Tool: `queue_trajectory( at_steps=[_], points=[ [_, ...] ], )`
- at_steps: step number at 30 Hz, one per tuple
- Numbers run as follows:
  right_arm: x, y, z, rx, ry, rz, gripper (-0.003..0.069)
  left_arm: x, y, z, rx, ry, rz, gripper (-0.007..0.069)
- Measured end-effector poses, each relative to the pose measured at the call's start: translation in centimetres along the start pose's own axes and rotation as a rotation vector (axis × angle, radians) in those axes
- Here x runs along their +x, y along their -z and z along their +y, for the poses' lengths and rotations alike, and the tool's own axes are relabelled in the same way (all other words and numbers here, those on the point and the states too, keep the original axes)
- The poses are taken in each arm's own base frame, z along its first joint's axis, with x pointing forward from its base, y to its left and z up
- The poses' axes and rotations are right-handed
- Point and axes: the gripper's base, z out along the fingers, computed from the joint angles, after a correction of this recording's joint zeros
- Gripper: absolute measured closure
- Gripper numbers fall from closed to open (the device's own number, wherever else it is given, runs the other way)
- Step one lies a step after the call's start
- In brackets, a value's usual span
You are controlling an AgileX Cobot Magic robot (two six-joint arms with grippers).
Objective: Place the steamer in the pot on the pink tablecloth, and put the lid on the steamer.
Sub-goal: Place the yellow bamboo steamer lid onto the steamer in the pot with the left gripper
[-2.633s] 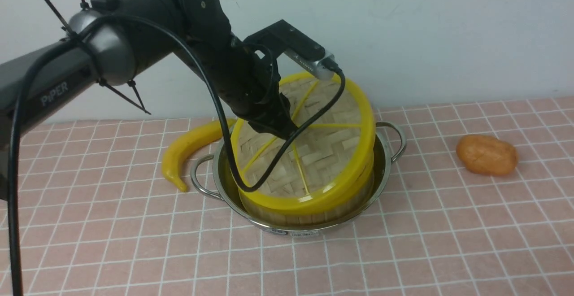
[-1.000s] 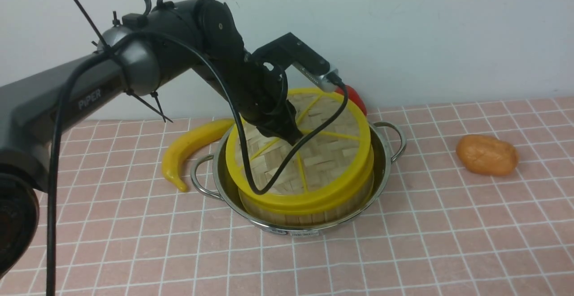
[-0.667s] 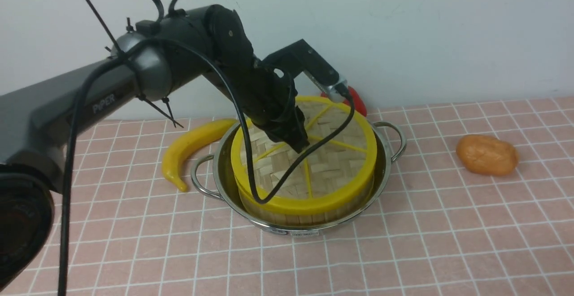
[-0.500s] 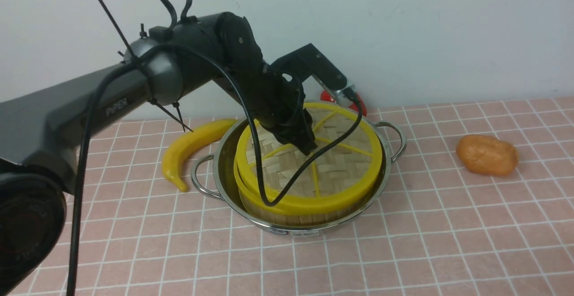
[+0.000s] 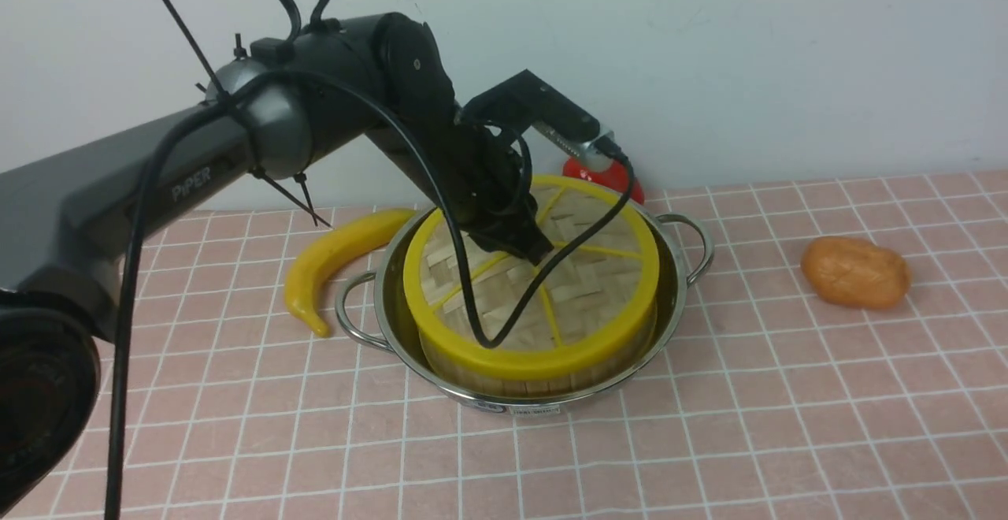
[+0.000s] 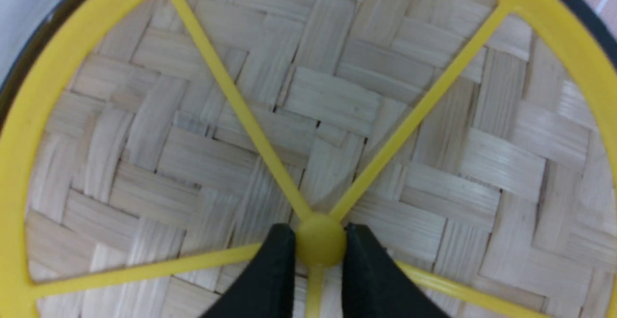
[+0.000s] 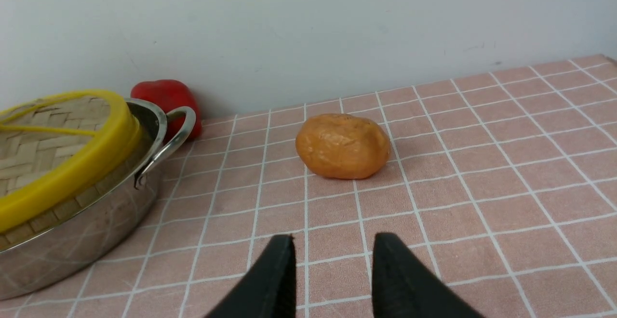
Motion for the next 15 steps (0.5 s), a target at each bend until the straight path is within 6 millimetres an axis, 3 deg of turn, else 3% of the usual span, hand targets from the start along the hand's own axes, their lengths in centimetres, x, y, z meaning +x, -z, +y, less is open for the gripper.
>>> queue_trajectory(
  at_steps=[6,15],
  points=[
    [0.00,0.00,0.00,0.000,0.000,0.000,0.0416,0.58,0.15,0.77,-0.035,0.018,0.038,0.0508],
    [0.00,0.00,0.00,0.000,-0.001,0.000,0.0416,-0.13,0.13,0.74,-0.045,-0.035,-0.033,0.0508]
  ],
)
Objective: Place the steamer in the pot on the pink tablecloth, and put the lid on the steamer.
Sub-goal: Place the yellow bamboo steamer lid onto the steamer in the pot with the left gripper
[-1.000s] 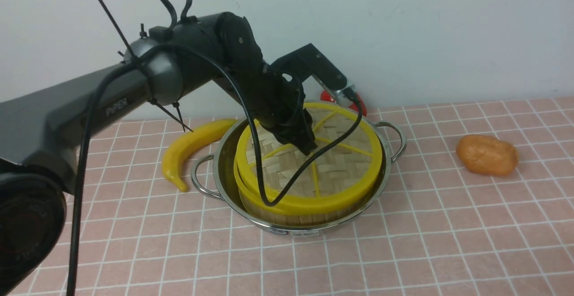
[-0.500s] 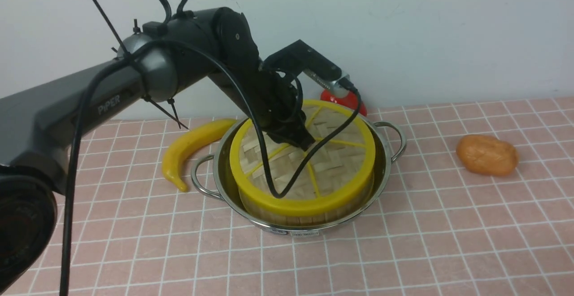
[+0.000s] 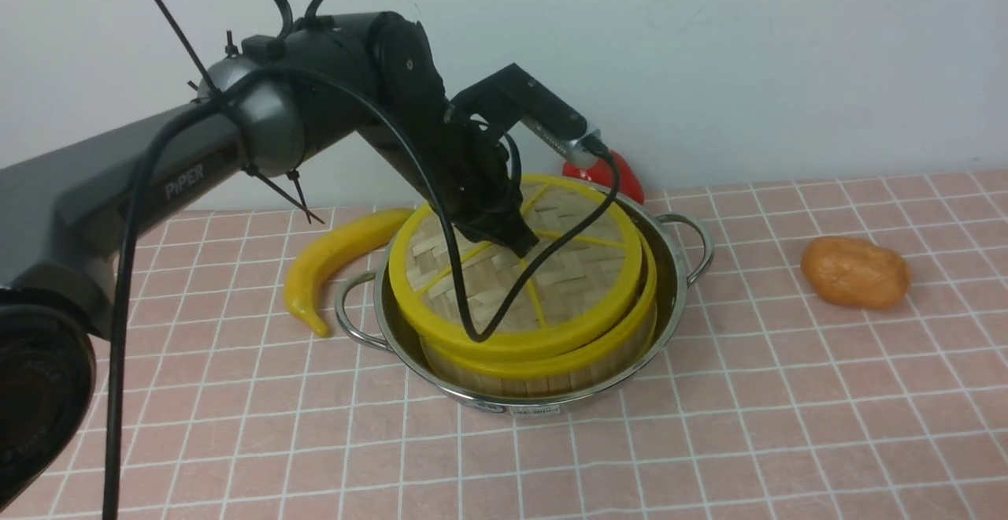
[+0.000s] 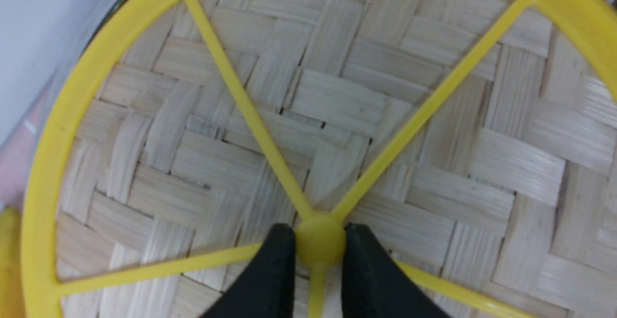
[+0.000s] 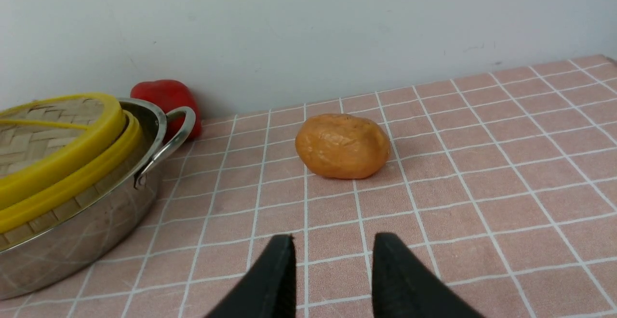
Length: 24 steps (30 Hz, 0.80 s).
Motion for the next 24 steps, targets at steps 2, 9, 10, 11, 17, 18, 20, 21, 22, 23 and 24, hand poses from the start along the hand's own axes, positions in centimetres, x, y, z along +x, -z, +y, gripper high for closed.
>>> queue_trajectory(
  at_steps=[2,9,10,11,17,18,20,21,22,23,24],
  points=[
    [0.0,0.0,0.0,0.000,0.000,0.000,0.0416,-0.2,0.0,-0.1,0.006,-0.002,-0.019,0.0508],
    [0.0,0.0,0.0,0.000,0.001,0.000,0.0416,-0.2,0.0,-0.1,0.010,-0.002,-0.023,0.0508],
    [0.0,0.0,0.0,0.000,0.001,0.000,0.0416,-0.2,0.0,-0.1,0.014,0.002,-0.022,0.0508],
    [0.0,0.0,0.0,0.000,0.001,0.000,0.0416,-0.2,0.0,-0.2,0.017,0.004,-0.022,0.0508],
    [0.0,0.0,0.0,0.000,0.001,0.000,0.0416,0.1,-1.0,-0.8,0.102,0.054,0.005,0.0508],
    [0.0,0.0,0.0,0.000,0.001,0.000,0.0416,0.1,-1.2,-0.8,0.103,0.054,0.006,0.0508],
    [0.0,0.0,0.0,0.000,0.001,0.000,0.0416,0.1,-1.2,-0.9,0.110,0.060,0.003,0.0508],
    [0.0,0.0,0.0,0.000,0.001,0.000,0.0416,0.1,-1.2,-0.9,0.110,0.060,0.003,0.0508],
    [0.0,0.0,0.0,0.000,0.001,0.000,0.0416,0.1,-1.2,-0.9,0.110,0.061,0.002,0.0508],
    [0.0,0.0,0.0,0.000,0.001,0.000,0.0416,0.1,-1.2,-0.9,0.111,0.061,0.003,0.0508],
    [0.0,0.0,0.0,0.000,0.001,0.000,0.0416,0.1,-1.2,-0.9,0.111,0.061,0.003,0.0508]
  ],
)
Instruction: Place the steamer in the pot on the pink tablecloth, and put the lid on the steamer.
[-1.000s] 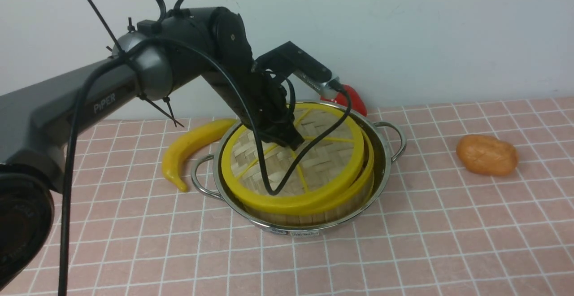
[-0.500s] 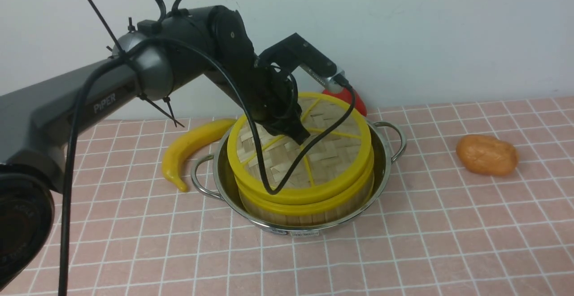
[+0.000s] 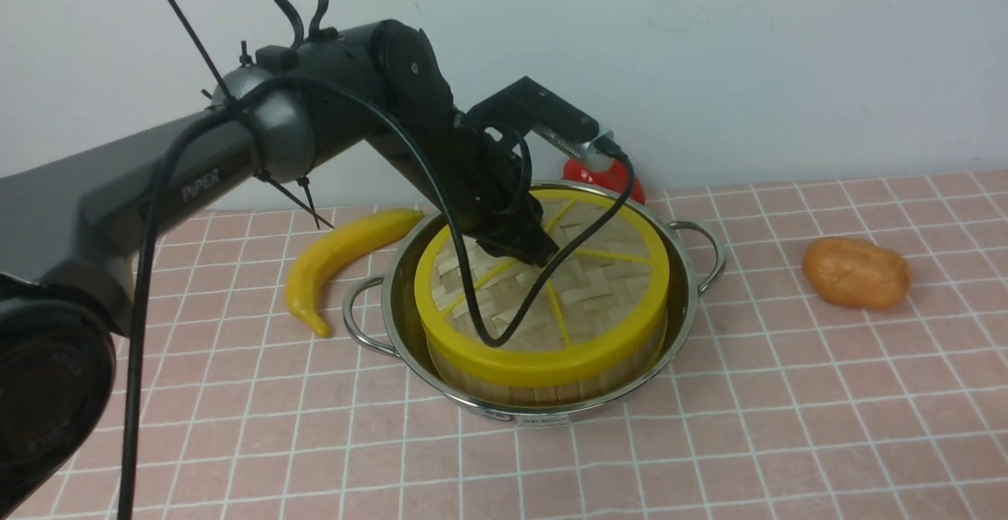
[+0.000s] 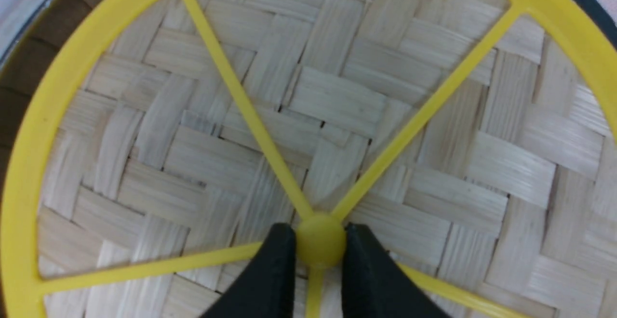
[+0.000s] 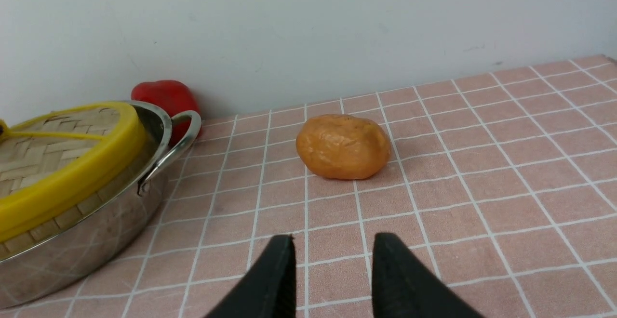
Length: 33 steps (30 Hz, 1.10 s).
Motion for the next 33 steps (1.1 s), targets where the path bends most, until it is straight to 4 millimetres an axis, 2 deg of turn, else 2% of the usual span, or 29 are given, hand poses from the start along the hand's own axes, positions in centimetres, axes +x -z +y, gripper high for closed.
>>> queue_trajectory(
  at_steps=[10,14,16,17,18,19,20,21,22,23,25,26,28,31,33],
  points=[
    [0.0,0.0,0.0,0.000,0.000,0.000,0.0416,0.0,0.2,0.0,-0.003,-0.006,-0.002,0.0508],
    [0.0,0.0,0.0,0.000,0.000,0.000,0.0416,-0.1,2.1,-0.2,-0.025,-0.054,0.021,0.0409],
    [0.0,0.0,0.0,0.000,0.000,0.000,0.0416,-0.6,4.7,-0.4,-0.066,-0.055,0.013,0.0326],
    [0.0,0.0,0.0,0.000,0.000,0.000,0.0416,-0.6,5.0,-0.4,-0.075,-0.057,0.015,0.0312],
    [0.0,0.0,0.0,0.000,0.000,0.000,0.0416,-1.0,7.8,-0.7,-0.121,-0.030,-0.004,0.0274],
    [0.0,0.0,0.0,0.000,0.000,0.000,0.0416,-1.1,8.4,-0.8,-0.128,-0.020,-0.013,0.0272],
    [0.0,0.0,0.0,0.000,0.000,0.000,0.0416,-1.3,11.1,-1.2,-0.169,0.018,-0.047,0.0288],
    [0.0,0.0,0.0,0.000,0.000,0.000,0.0416,-1.4,12.7,-1.6,-0.187,0.045,-0.078,0.0312],
    [0.0,0.0,0.0,0.000,0.000,0.000,0.0416,-1.4,13.0,-1.6,-0.192,0.050,-0.085,0.0327],
    [0.0,0.0,0.0,0.000,0.000,0.000,0.0416,-1.4,14.3,-2.0,-0.204,0.070,-0.110,0.0364],
    [0.0,0.0,0.0,0.000,0.000,0.000,0.0416,-1.4,17.1,-2.8,-0.222,0.115,-0.167,0.0466],
    [0.0,0.0,0.0,0.000,0.002,0.000,0.0416,-1.2,19.1,-3.5,-0.230,0.149,-0.213,0.0549],
    [0.0,0.0,0.0,0.000,0.003,0.000,0.0416,-1.0,21.5,-4.4,-0.233,0.177,-0.271,0.0621],
    [0.0,0.0,0.0,0.000,0.004,0.000,0.0416,-0.6,23.9,-5.3,-0.244,0.182,-0.326,0.0648],
    [0.0,0.0,0.0,0.000,0.001,0.000,0.0416,-0.4,24.7,-5.7,-0.250,0.182,-0.345,0.0648]
  ],
)
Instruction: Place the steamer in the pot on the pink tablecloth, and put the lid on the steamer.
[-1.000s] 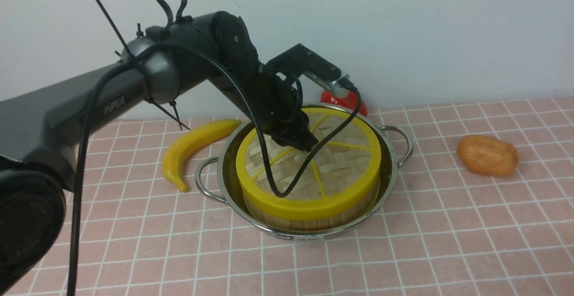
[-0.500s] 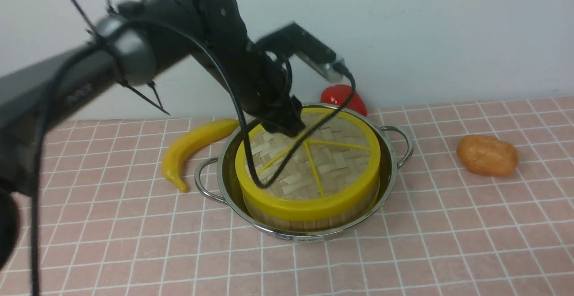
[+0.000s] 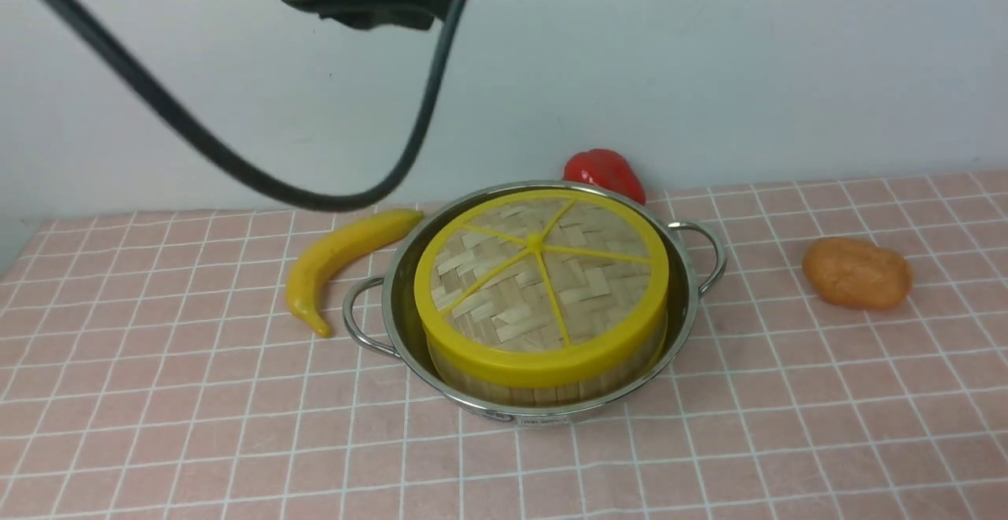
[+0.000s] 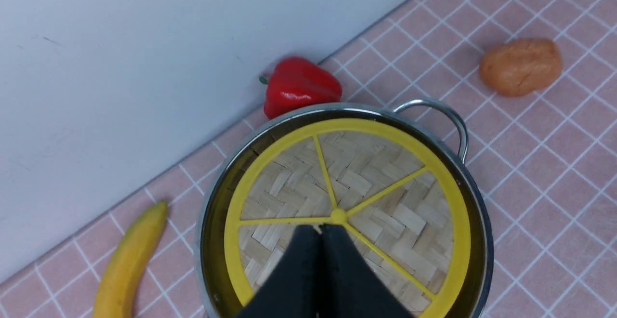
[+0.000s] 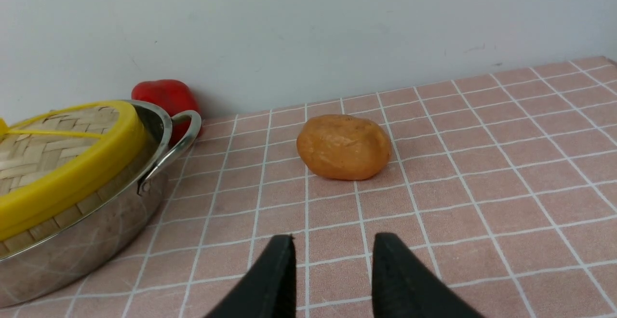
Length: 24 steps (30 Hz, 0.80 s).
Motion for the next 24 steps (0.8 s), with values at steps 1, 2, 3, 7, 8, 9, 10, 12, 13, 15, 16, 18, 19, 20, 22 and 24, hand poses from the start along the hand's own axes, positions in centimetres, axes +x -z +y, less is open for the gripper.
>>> queue_trajectory(
  at_steps=[1,2,3,7,8,9,10,12,13,15,16,18,19,20,22,24],
  points=[
    [0.0,0.0,0.0,0.000,0.000,0.000,0.0416,0.0,0.3,0.0,-0.001,0.003,-0.006,0.0648],
    [0.0,0.0,0.0,0.000,0.000,0.000,0.0416,-0.1,0.5,-0.1,-0.002,0.003,-0.012,0.0648],
    [0.0,0.0,0.0,0.000,0.000,0.000,0.0416,-0.1,0.6,-0.1,-0.003,0.003,-0.015,0.0646],
    [0.0,0.0,0.0,0.000,-0.001,0.000,0.0416,-0.1,0.6,0.0,-0.004,0.002,-0.018,0.0646],
    [0.0,0.0,0.0,0.000,-0.001,0.000,0.0416,-0.1,0.5,0.0,-0.004,0.002,-0.017,0.0646],
    [0.0,0.0,0.0,0.000,-0.001,0.000,0.0416,0.1,0.5,-0.1,-0.003,0.003,-0.014,0.0646],
    [0.0,0.0,0.0,0.000,-0.001,0.000,0.0416,0.2,0.6,-0.1,-0.003,0.003,-0.012,0.0645],
    [0.0,0.0,0.0,0.000,-0.001,0.000,0.0416,1.6,0.9,-0.3,-0.014,-0.009,0.001,0.0643],
    [0.0,0.0,0.0,0.000,-0.001,0.000,0.0416,2.4,1.4,-0.4,-0.023,-0.015,-0.004,0.0642],
    [0.0,0.0,0.0,0.000,-0.001,0.000,0.0416,4.6,2.7,-0.5,-0.048,-0.020,-0.029,0.0634],
    [0.0,0.0,0.0,0.000,-0.001,0.000,0.0416,4.8,3.4,-0.5,-0.059,-0.021,-0.052,0.0633],
    [0.0,0.0,0.0,0.000,-0.001,0.000,0.0416,8.1,4.6,-0.3,-0.102,-0.009,-0.081,0.0633],
    [0.0,0.0,0.0,0.000,-0.001,0.000,0.0416,10.2,5.5,-0.1,-0.143,0.006,-0.110,0.0633],
    [0.0,0.0,0.0,0.000,-0.001,0.000,0.0416,11.6,6.1,0.0,-0.171,0.021,-0.132,0.0633],
    [0.0,0.0,0.0,0.000,-0.001,0.000,0.0416,15.4,7.2,0.1,-0.247,0.062,-0.183,0.0627],
    [0.0,0.0,0.0,0.000,-0.001,0.000,0.0416,18.9,7.9,-0.1,-0.314,0.098,-0.217,0.0622]
  ],
)
